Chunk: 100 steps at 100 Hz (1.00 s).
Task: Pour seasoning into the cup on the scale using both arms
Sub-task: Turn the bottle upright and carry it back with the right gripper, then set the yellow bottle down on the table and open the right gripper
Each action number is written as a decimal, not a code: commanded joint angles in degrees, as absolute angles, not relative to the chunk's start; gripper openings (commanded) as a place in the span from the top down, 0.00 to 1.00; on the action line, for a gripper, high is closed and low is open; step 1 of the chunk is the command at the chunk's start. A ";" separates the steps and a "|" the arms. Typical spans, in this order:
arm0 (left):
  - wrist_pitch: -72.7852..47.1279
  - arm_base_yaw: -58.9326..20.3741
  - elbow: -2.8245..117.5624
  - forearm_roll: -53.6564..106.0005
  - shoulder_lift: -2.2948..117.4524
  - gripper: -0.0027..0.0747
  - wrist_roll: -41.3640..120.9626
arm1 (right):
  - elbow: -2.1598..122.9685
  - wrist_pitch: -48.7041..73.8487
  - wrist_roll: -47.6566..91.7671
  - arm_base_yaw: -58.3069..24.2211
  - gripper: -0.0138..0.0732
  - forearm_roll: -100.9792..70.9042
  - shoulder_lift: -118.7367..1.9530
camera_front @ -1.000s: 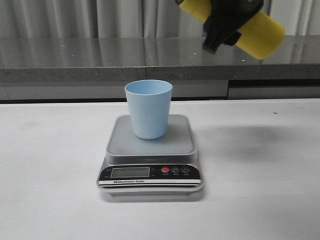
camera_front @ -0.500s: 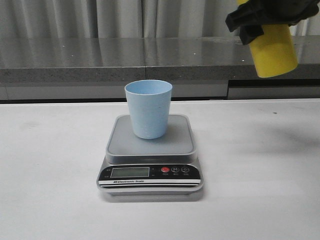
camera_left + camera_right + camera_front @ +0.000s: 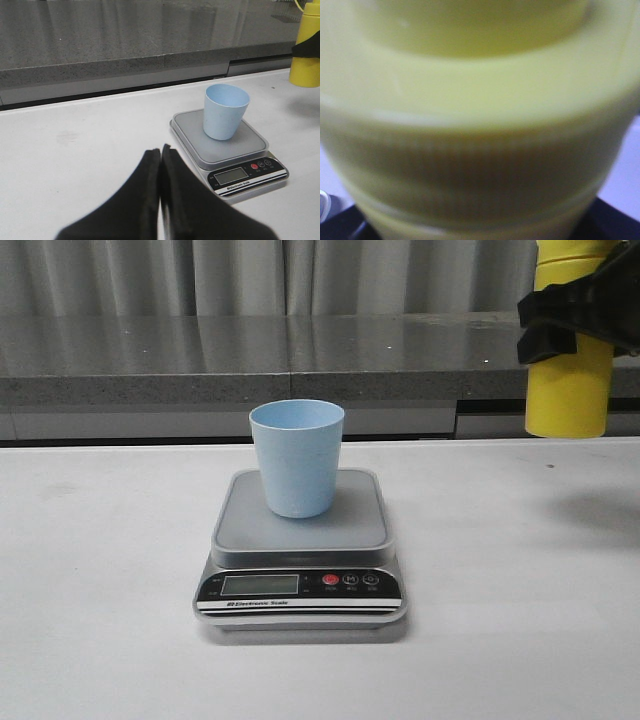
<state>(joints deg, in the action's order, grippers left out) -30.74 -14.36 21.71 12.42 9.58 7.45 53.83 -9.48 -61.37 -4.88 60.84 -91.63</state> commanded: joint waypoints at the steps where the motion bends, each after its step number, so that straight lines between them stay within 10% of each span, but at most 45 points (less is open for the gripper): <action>1: -26.22 -14.28 23.23 13.40 10.11 0.99 6.88 | 54.74 -14.79 -61.07 -3.65 0.76 61.31 -89.13; 100: -26.22 -14.28 23.23 13.40 10.11 0.99 6.88 | 54.74 -24.32 -46.63 -3.65 0.74 56.21 -99.33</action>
<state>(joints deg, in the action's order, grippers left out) -30.74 -14.36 21.71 12.42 9.58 7.45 53.30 -20.63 -48.88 -3.94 57.56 -101.91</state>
